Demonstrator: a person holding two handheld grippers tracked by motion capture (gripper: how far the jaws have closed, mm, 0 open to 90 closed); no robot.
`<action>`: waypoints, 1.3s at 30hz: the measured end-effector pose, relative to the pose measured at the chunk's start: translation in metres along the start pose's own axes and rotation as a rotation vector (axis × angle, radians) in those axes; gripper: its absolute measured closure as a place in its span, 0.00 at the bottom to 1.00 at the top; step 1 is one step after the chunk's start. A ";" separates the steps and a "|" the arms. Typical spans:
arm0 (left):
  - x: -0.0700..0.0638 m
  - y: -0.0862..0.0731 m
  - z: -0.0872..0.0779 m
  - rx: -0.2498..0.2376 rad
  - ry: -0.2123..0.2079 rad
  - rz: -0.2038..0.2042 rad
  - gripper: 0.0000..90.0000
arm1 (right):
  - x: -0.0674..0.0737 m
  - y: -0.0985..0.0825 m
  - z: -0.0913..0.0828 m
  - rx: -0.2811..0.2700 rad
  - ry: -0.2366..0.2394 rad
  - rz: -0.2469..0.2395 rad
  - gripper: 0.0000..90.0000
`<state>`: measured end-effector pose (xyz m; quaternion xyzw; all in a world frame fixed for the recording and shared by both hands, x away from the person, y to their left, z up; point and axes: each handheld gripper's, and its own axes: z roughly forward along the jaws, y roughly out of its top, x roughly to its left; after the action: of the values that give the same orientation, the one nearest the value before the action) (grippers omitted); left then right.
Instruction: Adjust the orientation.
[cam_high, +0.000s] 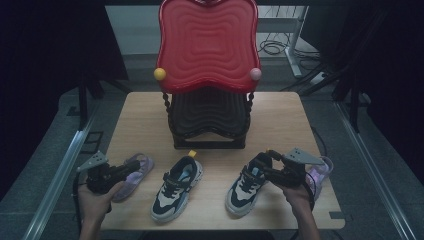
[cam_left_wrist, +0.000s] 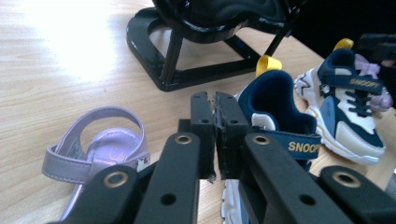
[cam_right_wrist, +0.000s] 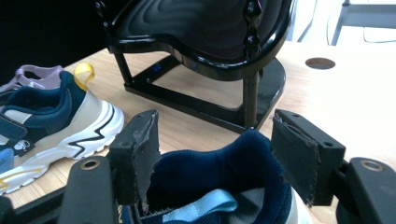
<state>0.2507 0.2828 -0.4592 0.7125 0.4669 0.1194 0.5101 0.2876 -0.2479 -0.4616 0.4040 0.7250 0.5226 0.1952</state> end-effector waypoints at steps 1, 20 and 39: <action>-0.002 -0.003 0.000 0.005 -0.001 -0.007 0.99 | -0.002 0.000 -0.001 -0.008 0.004 0.007 0.37; -0.022 -0.027 -0.014 0.140 0.021 0.009 1.00 | -0.007 0.002 -0.012 -0.074 0.017 -0.041 0.42; -0.012 -0.056 -0.024 0.231 0.106 0.009 1.00 | 0.014 0.017 -0.017 -0.076 0.024 -0.103 0.41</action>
<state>0.1977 0.2905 -0.4914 0.7612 0.5007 0.1044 0.3987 0.2737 -0.2449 -0.4381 0.3520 0.7269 0.5437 0.2283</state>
